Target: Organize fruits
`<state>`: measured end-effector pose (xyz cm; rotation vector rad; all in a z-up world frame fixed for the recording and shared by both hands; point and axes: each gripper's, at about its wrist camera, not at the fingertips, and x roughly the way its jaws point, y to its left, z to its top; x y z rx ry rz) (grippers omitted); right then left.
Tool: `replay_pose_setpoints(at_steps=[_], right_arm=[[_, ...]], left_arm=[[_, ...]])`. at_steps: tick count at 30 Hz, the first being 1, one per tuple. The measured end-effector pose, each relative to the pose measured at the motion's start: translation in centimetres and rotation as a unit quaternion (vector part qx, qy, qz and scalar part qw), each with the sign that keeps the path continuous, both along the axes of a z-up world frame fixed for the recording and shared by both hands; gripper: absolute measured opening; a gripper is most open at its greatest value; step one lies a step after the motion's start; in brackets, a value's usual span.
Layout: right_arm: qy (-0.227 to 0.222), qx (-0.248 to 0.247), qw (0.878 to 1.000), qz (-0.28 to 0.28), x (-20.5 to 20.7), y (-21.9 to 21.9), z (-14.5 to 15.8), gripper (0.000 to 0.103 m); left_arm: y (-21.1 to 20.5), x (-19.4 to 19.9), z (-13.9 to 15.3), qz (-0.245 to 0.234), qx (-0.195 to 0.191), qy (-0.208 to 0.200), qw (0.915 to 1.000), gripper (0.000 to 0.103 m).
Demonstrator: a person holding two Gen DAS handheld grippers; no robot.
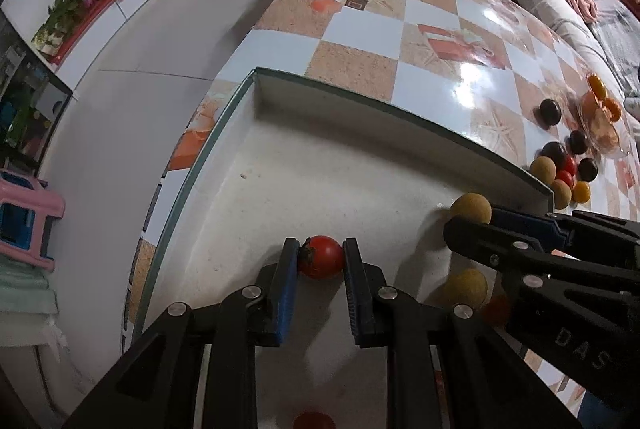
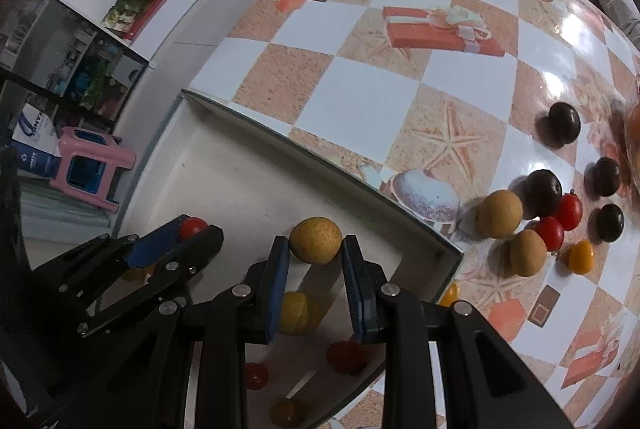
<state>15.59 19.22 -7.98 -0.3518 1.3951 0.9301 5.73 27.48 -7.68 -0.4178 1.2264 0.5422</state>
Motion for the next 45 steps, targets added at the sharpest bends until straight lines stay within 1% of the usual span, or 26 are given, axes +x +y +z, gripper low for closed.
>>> replay_pose_setpoints(at_steps=[2,3,4,5,6,7,9,10,11,13,15,16,17,18,20,23,24,27,32,37,45], right_arm=[[0.004,-0.003,1.0,0.0,0.0,-0.1,-0.2,0.029],[0.003,-0.004,1.0,0.0,-0.1,-0.1,-0.2,0.03],[0.004,-0.005,1.0,-0.001,-0.1,-0.2,-0.2,0.031],[0.004,-0.006,1.0,-0.003,0.0,-0.2,-0.2,0.031],[0.008,-0.005,1.0,-0.006,0.2,-0.4,-0.2,0.036],[0.012,-0.004,1.0,-0.01,0.4,-0.2,-0.3,0.048],[0.021,0.006,1.0,-0.015,0.7,-0.6,-0.1,0.061],[0.026,0.013,0.999,-0.016,0.6,-0.7,0.1,0.066],[0.027,0.016,0.999,-0.016,0.6,-0.7,0.4,0.069],[0.026,0.02,0.999,-0.015,0.3,-0.7,0.9,0.078],[0.034,0.029,0.999,-0.018,0.0,-0.9,1.5,0.08],[0.036,0.032,0.999,-0.022,-0.1,-1.1,2.0,0.081],[0.035,0.033,0.999,-0.025,-0.3,-1.2,2.2,0.082],[0.032,0.034,0.999,-0.027,-0.5,-1.5,2.7,0.084],[0.027,0.035,0.999,-0.029,-0.9,-2.0,3.4,0.089],[0.016,0.027,0.999,-0.034,-1.4,-3.0,4.4,0.098],[0.013,0.023,0.999,-0.035,-1.5,-3.2,4.6,0.103],[0.004,0.01,0.999,-0.033,-2.2,-4.0,5.3,0.103],[-0.009,-0.015,1.0,-0.025,-3.4,-5.2,5.8,0.103],[-0.008,-0.027,0.999,-0.025,-4.3,-6.3,6.1,0.103],[-0.002,-0.046,0.999,-0.021,-5.2,-7.0,5.8,0.103]], left_arm=[[0.1,0.0,0.0,-0.002,-0.001,0.001,1.0,0.023],[0.1,0.0,0.0,-0.002,-0.004,0.002,1.0,0.027],[0.2,-0.1,0.1,0.0,-0.006,0.003,1.0,0.04],[0.4,-0.3,0.1,0.008,0.002,0.008,0.9999,0.052],[0.6,-0.5,0.2,0.013,0.005,0.006,0.9999,0.055],[0.8,-0.8,0.4,0.017,0.005,0.002,0.9998,0.058],[1.2,-1.2,0.5,0.02,0.001,0.001,0.9998,0.058],[1.2,-1.4,0.6,0.019,0.0,0.002,0.9998,0.058],[1.1,-1.5,0.7,0.015,0.0,0.002,0.9999,0.058],[0.8,-1.7,1.0,0.011,0.002,0.003,0.9999,0.058],[0.5,-2.0,1.4,0.006,-0.004,0.003,1.0,0.058],[0.3,-2.1,1.6,0.004,-0.004,0.002,1.0,0.069],[0.1,-2.4,2.0,0.004,0.0,-0.001,1.0,0.094],[-0.2,-2.8,2.5,0.005,0.006,-0.008,0.9999,0.1],[-0.7,-3.4,3.5,-0.001,0.014,-0.019,0.9997,0.101],[-1.3,-3.8,4.2,-0.008,0.004,-0.014,0.9999,0.101],[-1.5,-3.8,4.2,-0.009,0.0,-0.01,0.9999,0.101],[-2.2,-4.3,4.4,-0.012,-0.008,0.002,0.9999,0.101],[-3.9,-5.2,4.6,-0.017,-0.002,0.025,0.9996,0.101],[-5.0,-6.4,4.3,-0.017,-0.009,0.057,0.9982,0.101],[-6.3,-7.7,4.4,-0.02,-0.016,0.071,0.9971,0.101]])
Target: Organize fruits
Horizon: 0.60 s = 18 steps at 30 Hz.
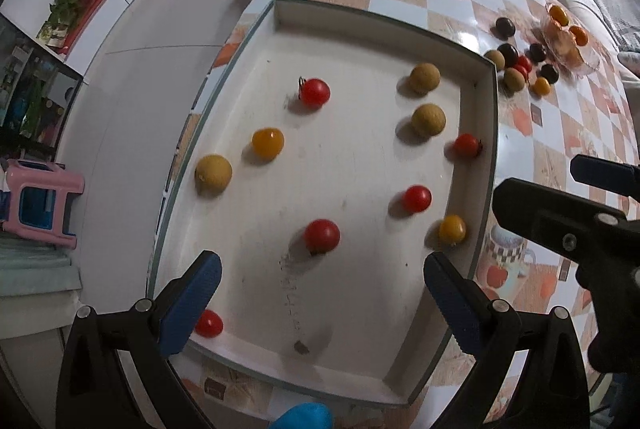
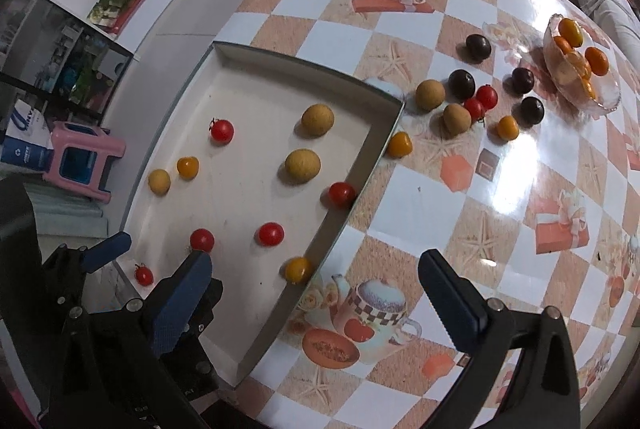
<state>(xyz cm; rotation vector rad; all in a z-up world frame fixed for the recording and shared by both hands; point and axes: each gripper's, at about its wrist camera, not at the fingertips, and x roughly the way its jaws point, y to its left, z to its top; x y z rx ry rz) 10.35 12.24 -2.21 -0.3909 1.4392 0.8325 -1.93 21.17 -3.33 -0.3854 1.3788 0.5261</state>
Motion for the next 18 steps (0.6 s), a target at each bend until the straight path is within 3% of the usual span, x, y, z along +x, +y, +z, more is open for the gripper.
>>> replay_pose_setpoints(at_steps=[18], right_arm=[[0.0,-0.006,1.0,0.002,-0.9,-0.5,0.0,0.103]], left_arm=[[-1.4,-0.4,0.0,-0.017,0.005,0.015,0.9997,0.101]])
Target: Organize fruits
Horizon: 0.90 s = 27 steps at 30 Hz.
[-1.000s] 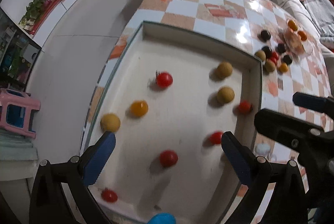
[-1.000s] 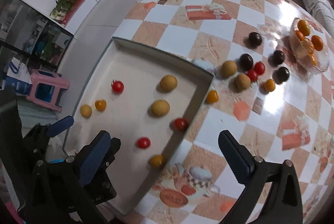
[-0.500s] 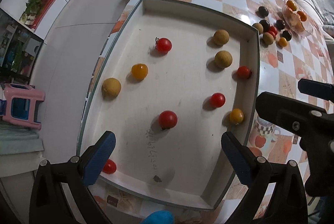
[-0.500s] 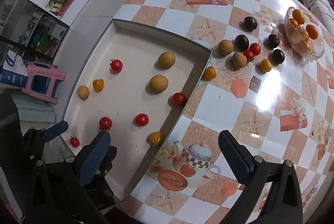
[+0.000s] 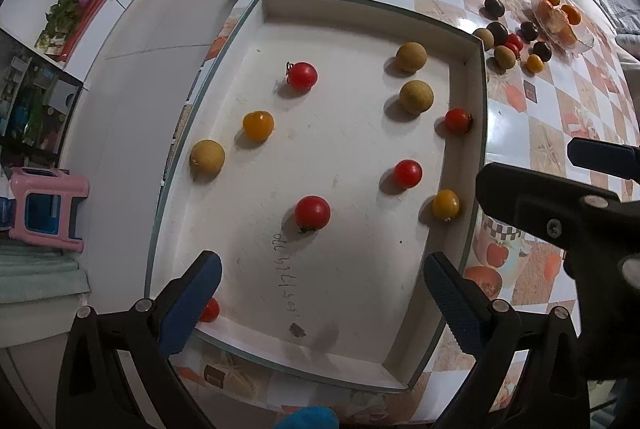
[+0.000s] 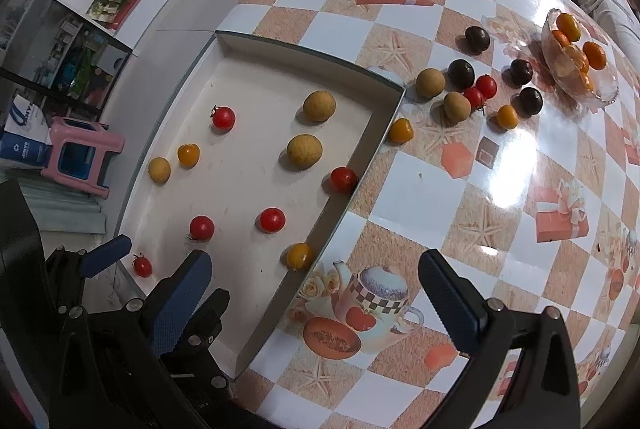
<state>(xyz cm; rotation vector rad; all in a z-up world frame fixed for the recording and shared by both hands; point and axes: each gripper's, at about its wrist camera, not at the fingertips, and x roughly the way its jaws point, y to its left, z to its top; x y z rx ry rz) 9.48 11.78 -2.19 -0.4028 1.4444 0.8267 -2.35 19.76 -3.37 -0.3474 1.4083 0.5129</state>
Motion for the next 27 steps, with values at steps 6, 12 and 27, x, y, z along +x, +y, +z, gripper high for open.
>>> replay_pose_setpoints(at_steps=[6,12,27], right_arm=[[0.003,-0.005,1.0,0.001,-0.07,-0.16,-0.25,0.103],[0.005,-0.007,1.0,-0.001,0.01,-0.3,-0.46,0.103],[-0.007,-0.017,1.0,-0.001,0.27,-0.47,-0.52,0.103]], left_arm=[[-0.22,0.06,-0.07,-0.005,-0.005,0.004,1.0,0.101],[-0.32,0.24,-0.18,-0.008,-0.003,0.005,0.9999,0.101],[-0.15,0.27,-0.66,-0.016,0.0,0.013,0.9998,0.101]])
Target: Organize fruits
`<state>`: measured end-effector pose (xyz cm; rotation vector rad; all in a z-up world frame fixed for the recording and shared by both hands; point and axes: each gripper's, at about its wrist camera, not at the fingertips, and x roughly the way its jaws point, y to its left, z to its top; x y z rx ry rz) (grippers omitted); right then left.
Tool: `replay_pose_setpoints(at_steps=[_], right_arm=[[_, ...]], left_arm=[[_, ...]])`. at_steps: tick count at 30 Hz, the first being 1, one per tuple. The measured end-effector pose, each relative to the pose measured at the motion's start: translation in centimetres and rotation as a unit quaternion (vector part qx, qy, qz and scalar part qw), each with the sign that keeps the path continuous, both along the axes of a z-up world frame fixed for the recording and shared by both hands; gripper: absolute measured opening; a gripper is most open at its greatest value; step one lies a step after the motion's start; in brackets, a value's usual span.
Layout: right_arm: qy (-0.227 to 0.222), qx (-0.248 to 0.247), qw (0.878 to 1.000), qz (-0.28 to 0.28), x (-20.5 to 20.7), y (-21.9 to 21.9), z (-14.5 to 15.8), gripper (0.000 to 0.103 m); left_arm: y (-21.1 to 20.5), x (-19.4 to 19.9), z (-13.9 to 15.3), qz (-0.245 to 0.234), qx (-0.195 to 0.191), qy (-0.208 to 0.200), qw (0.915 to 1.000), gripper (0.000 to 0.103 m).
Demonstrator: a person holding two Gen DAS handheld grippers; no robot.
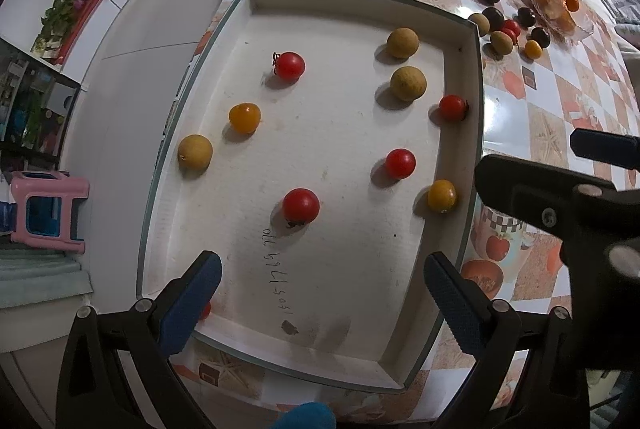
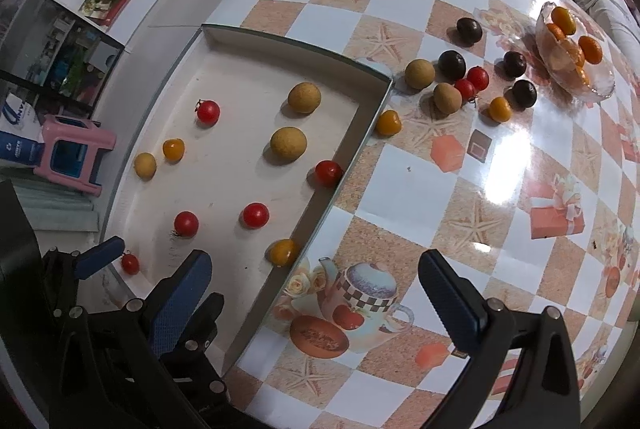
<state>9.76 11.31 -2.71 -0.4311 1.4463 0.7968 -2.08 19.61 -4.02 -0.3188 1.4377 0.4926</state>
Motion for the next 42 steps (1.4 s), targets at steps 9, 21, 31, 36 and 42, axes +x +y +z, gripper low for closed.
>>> replay_pose_setpoints(at_steps=[9,21,31,36,42], right_arm=[[-0.004,-0.005,1.0,0.006,-0.08,0.18,-0.01,0.103],[-0.004,-0.005,1.0,0.008,-0.28,0.4,0.05,0.103],[-0.009,-0.01,1.0,0.016,-0.7,0.56,-0.12,0.103],[-0.015,-0.014,0.999,0.024,-0.84,0.74,-0.19,0.103],[-0.015,-0.016,0.999,0.025,-0.72,0.76,-0.26,0.103]], left_arm=[[-0.05,-0.1,-0.05,-0.003,0.002,0.0,1.0,0.101],[-0.09,-0.1,-0.03,-0.003,0.001,-0.001,1.0,0.101],[-0.08,-0.21,-0.2,-0.001,-0.008,-0.003,1.0,0.101],[0.05,-0.35,-0.32,0.003,-0.011,-0.005,0.9999,0.101],[-0.13,-0.25,-0.29,-0.004,-0.011,-0.007,0.9999,0.101]])
